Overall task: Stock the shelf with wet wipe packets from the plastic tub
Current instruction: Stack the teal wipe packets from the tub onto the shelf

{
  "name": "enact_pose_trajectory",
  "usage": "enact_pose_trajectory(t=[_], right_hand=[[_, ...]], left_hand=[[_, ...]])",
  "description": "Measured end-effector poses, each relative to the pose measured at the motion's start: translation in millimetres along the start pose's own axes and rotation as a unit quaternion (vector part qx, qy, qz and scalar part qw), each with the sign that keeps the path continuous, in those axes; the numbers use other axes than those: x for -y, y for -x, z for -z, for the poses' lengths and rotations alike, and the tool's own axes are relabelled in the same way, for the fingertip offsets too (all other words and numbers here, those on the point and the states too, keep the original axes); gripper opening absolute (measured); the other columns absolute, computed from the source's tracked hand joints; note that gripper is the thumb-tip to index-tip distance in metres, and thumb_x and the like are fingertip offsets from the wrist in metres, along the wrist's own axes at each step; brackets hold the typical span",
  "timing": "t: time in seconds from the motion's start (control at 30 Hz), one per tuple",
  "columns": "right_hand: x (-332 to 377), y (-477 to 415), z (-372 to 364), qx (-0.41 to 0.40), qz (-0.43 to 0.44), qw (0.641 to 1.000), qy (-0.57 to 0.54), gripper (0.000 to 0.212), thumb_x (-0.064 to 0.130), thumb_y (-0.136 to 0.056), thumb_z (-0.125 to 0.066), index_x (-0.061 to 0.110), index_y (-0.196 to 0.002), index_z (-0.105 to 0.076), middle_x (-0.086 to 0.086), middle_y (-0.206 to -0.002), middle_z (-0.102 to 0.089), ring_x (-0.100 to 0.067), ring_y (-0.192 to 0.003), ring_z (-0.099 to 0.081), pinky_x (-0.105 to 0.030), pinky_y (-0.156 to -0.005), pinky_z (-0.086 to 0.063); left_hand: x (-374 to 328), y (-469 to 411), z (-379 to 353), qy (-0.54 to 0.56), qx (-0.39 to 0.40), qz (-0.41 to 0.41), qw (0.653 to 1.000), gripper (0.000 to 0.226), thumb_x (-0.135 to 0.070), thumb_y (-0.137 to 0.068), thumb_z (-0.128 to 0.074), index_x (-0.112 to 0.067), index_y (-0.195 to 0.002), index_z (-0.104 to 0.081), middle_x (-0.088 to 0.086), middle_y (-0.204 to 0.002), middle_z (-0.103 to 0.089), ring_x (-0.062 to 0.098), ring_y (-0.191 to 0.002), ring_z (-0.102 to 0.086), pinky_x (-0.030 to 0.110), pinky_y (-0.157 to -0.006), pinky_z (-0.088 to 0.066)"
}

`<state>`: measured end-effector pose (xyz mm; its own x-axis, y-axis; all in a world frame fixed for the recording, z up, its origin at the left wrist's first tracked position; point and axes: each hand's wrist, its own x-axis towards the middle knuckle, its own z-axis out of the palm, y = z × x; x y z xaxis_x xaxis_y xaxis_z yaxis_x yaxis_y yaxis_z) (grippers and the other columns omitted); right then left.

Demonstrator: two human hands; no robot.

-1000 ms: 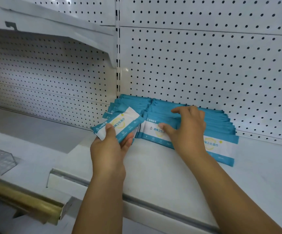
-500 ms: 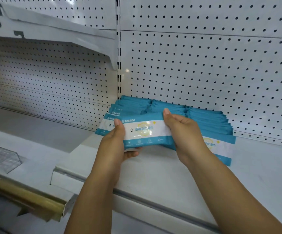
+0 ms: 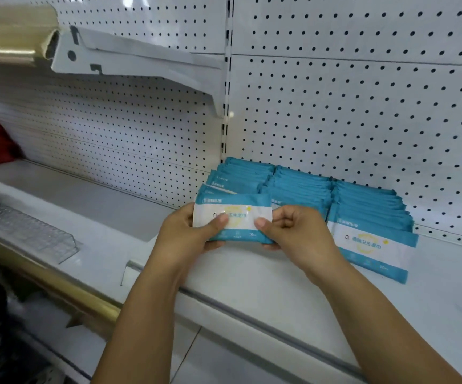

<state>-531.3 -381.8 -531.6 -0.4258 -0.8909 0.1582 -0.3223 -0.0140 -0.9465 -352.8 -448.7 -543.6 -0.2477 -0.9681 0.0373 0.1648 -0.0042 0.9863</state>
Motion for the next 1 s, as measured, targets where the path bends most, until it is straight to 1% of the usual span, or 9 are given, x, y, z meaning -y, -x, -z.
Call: enact_pose_trajectory(t=[0.13, 0.2, 0.3, 0.4, 0.53, 0.63, 0.73, 0.83, 1.0], right_hand=[[-0.4, -2.5, -4.5, 0.002, 0.024, 0.990, 0.140, 0.023, 0.028, -0.080, -0.084, 0.015, -0.093, -0.071, 0.000, -0.085, -0.071, -0.016, -0.078, -0.067, -0.015, -0.067, -0.049], [-2.4, -5.1, -5.0, -0.034, 0.055, 0.969, 0.238, 0.032, 0.031, -0.080, -0.084, 0.018, -0.104, -0.068, 0.004, -0.098, -0.062, -0.014, -0.096, -0.058, -0.020, -0.074, -0.041], [-5.1, -11.5, -0.4, -0.106, 0.116, 0.910, 0.384, 0.053, 0.035, -0.077, -0.084, 0.019, -0.122, -0.060, 0.000, -0.116, -0.047, -0.021, -0.118, -0.040, -0.031, -0.092, -0.035], [-9.5, -16.6, 7.0, -0.136, 0.125, 0.875, 0.448, 0.070, 0.036, -0.077, -0.084, 0.019, -0.136, -0.051, -0.006, -0.136, -0.040, -0.026, -0.128, -0.031, -0.037, -0.101, -0.026], [-15.7, -22.2, 10.5, -0.121, 0.098, 0.852, 0.500, 0.077, 0.037, -0.085, -0.075, 0.023, -0.148, -0.034, -0.005, -0.156, -0.024, -0.026, -0.141, -0.018, -0.039, -0.108, -0.014], [-18.0, -24.2, 11.1, -0.113, 0.097, 0.850, 0.506, 0.078, 0.035, -0.088, -0.072, 0.022, -0.151, -0.029, -0.004, -0.160, -0.021, -0.025, -0.145, -0.014, -0.038, -0.108, -0.007], [-21.1, -25.5, 10.6, -0.109, 0.092, 0.855, 0.499, 0.076, 0.036, -0.090, -0.070, 0.022, -0.152, -0.028, -0.002, -0.160, -0.022, -0.022, -0.148, -0.013, -0.037, -0.111, -0.001], [-22.9, -27.6, 9.6, -0.112, 0.097, 0.861, 0.487, 0.074, 0.036, -0.090, -0.070, 0.022, -0.151, -0.030, -0.001, -0.160, -0.024, -0.021, -0.148, -0.015, -0.037, -0.113, -0.002], [-24.8, -29.6, 9.7, -0.117, 0.106, 0.866, 0.475, 0.072, 0.035, -0.089, -0.072, 0.020, -0.149, -0.036, -0.002, -0.158, -0.031, -0.022, -0.147, -0.021, -0.038, -0.114, -0.010]], left_hand=[[-0.8, -25.6, 25.1, -0.125, -0.041, -0.044, 0.990, 0.027, -0.008, -0.087, -0.078, -0.006, -0.111, -0.067, 0.005, -0.100, -0.076, 0.020, -0.090, -0.074, 0.016, -0.064, -0.057], [-2.6, -44.2, 32.7, -0.240, -0.040, -0.060, 0.968, 0.024, -0.018, -0.091, -0.075, -0.010, -0.111, -0.064, -0.003, -0.100, -0.071, 0.009, -0.088, -0.067, 0.008, -0.061, -0.050], [-3.3, -73.4, 39.2, -0.356, 0.027, -0.030, 0.933, 0.040, -0.038, -0.090, -0.075, -0.018, -0.120, -0.059, -0.004, -0.114, -0.068, 0.010, -0.099, -0.063, 0.021, -0.074, -0.049], [-3.5, -92.8, 35.4, -0.403, 0.107, 0.022, 0.909, 0.064, -0.054, -0.077, -0.081, -0.024, -0.124, -0.049, -0.010, -0.121, -0.063, 0.011, -0.109, -0.060, 0.032, -0.091, -0.050], [-2.2, -108.7, 25.6, -0.510, 0.101, 0.005, 0.854, 0.074, -0.063, -0.069, -0.082, -0.024, -0.122, -0.048, 0.000, -0.129, -0.042, 0.021, -0.117, -0.050, 0.041, -0.105, -0.045], [3.3, -113.9, 21.6, -0.478, 0.113, -0.002, 0.871, 0.069, -0.054, -0.075, -0.082, -0.021, -0.123, -0.045, 0.001, -0.130, -0.042, 0.021, -0.118, -0.050, 0.038, -0.102, -0.046], [12.3, -120.0, 17.6, -0.474, 0.089, -0.069, 0.873, 0.066, -0.047, -0.078, -0.082, -0.018, -0.121, -0.041, 0.004, -0.128, -0.042, 0.023, -0.123, -0.045, 0.045, -0.106, -0.043], [16.8, -126.4, 11.5, -0.466, 0.060, -0.111, 0.876, 0.073, -0.041, -0.079, -0.083, -0.011, -0.129, -0.039, 0.002, -0.123, -0.038, 0.023, -0.125, -0.040, 0.045, -0.109, -0.040], [25.5, -139.5, 9.1, -0.395, 0.070, -0.120, 0.908, 0.082, -0.032, -0.076, -0.087, -0.025, -0.130, -0.026, 0.004, -0.136, -0.039, 0.022, -0.128, -0.044, 0.045, -0.112, -0.041]])
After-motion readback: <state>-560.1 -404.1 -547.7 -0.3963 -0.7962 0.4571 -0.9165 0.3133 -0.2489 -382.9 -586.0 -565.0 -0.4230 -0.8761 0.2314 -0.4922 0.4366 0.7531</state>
